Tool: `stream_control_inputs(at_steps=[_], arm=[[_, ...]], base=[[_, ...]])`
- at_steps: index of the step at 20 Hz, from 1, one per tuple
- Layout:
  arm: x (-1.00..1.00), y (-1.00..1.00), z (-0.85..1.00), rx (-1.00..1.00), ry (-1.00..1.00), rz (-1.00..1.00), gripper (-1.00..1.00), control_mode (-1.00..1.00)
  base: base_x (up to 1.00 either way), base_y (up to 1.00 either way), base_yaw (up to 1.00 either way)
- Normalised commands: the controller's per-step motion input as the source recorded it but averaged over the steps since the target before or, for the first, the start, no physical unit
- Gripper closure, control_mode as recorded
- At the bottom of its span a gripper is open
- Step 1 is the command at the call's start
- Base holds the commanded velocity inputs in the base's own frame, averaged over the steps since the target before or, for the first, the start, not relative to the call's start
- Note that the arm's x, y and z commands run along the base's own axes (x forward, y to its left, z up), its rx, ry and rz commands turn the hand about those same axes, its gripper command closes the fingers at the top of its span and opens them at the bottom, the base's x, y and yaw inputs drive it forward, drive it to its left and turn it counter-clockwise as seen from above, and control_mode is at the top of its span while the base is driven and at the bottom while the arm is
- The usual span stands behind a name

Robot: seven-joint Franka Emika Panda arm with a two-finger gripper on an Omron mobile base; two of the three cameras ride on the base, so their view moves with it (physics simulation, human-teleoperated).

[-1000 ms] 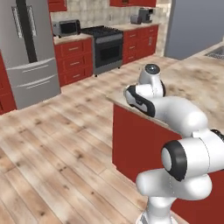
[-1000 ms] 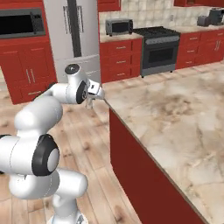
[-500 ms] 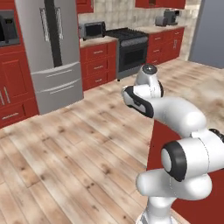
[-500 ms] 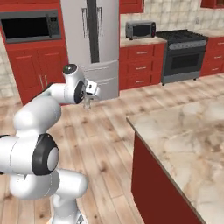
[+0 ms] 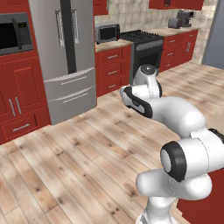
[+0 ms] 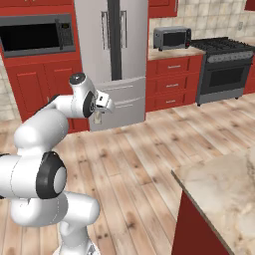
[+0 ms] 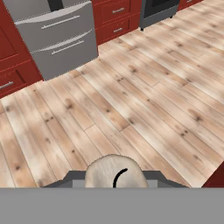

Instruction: Pick the candle and jar from the dining table and place them in the open cabinet. Close the cabinet after placing the objects.

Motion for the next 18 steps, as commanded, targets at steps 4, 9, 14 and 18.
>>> stream_control_inputs(at_steps=[4, 9, 14, 18], arm=[[0.0, 0.0, 0.0, 0.0, 0.0, 0.0, 1.0, 1.0], [0.0, 0.0, 0.0, 0.0, 0.0, 0.0, 1.0, 1.0], [0.0, 0.0, 0.0, 0.0, 0.0, 0.0, 1.0, 1.0], [0.0, 0.0, 0.0, 0.0, 0.0, 0.0, 1.0, 1.0]], base=[[1.0, 0.65, -0.04], [1.0, 0.6, -0.09], [1.0, 0.2, -0.19], [1.0, 0.02, -0.31]])
